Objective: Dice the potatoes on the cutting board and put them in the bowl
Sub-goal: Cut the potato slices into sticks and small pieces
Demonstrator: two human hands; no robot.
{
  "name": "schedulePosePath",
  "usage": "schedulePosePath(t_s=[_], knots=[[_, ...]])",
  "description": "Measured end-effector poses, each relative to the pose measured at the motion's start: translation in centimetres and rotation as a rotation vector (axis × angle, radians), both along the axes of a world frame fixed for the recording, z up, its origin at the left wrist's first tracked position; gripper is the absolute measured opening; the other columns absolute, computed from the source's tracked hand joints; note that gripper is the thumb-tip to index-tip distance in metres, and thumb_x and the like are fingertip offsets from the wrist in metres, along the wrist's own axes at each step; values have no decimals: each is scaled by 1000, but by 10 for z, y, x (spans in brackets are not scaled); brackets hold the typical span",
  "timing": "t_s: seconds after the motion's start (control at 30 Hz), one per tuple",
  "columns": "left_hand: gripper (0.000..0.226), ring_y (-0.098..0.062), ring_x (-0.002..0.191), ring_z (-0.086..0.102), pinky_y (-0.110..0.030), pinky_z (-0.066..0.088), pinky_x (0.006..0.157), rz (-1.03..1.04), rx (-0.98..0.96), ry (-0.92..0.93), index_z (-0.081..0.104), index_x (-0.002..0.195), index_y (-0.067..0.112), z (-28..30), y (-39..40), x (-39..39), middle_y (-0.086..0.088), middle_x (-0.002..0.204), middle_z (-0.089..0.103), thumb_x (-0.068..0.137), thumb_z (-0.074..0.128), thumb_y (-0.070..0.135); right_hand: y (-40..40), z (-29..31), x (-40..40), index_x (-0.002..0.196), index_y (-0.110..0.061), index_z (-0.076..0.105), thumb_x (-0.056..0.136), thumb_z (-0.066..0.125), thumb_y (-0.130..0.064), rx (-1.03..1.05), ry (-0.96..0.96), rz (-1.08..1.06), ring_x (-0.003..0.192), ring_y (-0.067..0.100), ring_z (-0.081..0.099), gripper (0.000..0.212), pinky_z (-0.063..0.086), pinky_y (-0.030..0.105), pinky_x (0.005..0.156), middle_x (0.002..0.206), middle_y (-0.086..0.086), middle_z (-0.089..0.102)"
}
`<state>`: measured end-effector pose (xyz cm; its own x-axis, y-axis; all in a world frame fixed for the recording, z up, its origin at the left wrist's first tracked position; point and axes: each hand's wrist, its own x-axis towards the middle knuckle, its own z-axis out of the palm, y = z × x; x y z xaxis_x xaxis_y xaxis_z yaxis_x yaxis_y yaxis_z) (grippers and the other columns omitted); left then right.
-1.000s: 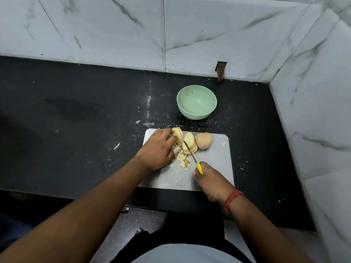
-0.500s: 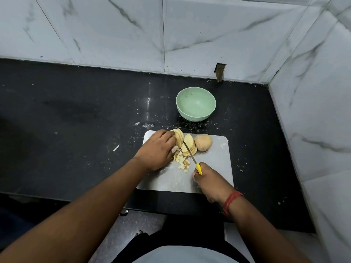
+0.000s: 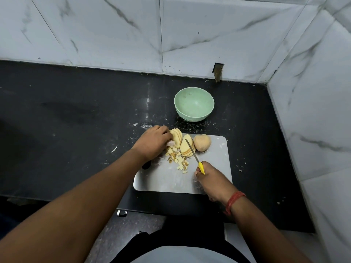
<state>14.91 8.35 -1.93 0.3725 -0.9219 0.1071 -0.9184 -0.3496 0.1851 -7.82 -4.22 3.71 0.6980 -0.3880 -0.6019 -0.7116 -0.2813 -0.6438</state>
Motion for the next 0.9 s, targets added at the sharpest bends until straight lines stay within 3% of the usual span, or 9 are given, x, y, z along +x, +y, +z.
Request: schedulePosePath(t_s=[0.13,0.3,0.47,0.6,0.67,0.8,0.9], knots=[[33,-33,93,59,-45,54,78,-94,2,-32,69,117,10,1,1,7,-12,113,62,86,75,14,-1,0,-1,98,-15,46,102,42,-32,-22,-2,12,54,13,45,18,34,24,43,75,3,50],[34,-32,96,58,-46,53,79,-90,-5,-2,69,120,12,1,4,11,-12,115,61,87,76,16,-3,-3,-5,96,-18,46,101,41,-33,-59,-4,27,58,13,45,17,34,27,49,77,2,52],[23,-34,85,60,-44,52,71,-60,-37,-5,73,109,12,-2,-1,12,-12,98,63,88,79,20,-4,-3,-5,98,-19,48,101,41,-34,-70,0,34,62,14,48,17,37,27,52,80,3,55],[13,-36,79,64,-40,49,69,-25,-76,19,75,102,8,0,2,13,-12,90,65,89,76,11,-3,-3,-5,98,-20,48,101,41,-35,-60,-1,28,62,14,47,17,37,27,53,79,3,54],[11,-34,84,64,-40,49,72,56,-121,84,75,103,8,3,7,11,-10,93,66,93,71,11,-3,-3,-5,98,-20,48,101,41,-34,-51,-8,24,60,13,46,17,35,26,51,78,2,53],[24,-14,75,53,-33,40,64,359,-325,367,66,91,16,20,11,-14,9,80,56,99,63,38,-5,-7,-8,95,-19,49,101,42,-32,-5,-24,-37,56,14,41,16,31,24,47,73,2,49],[17,-11,73,59,-30,46,65,377,-398,594,66,112,23,29,0,-60,16,77,58,99,65,34,-7,-9,-12,90,-16,47,98,42,-30,66,-81,-170,52,17,37,16,29,24,42,68,4,43]])
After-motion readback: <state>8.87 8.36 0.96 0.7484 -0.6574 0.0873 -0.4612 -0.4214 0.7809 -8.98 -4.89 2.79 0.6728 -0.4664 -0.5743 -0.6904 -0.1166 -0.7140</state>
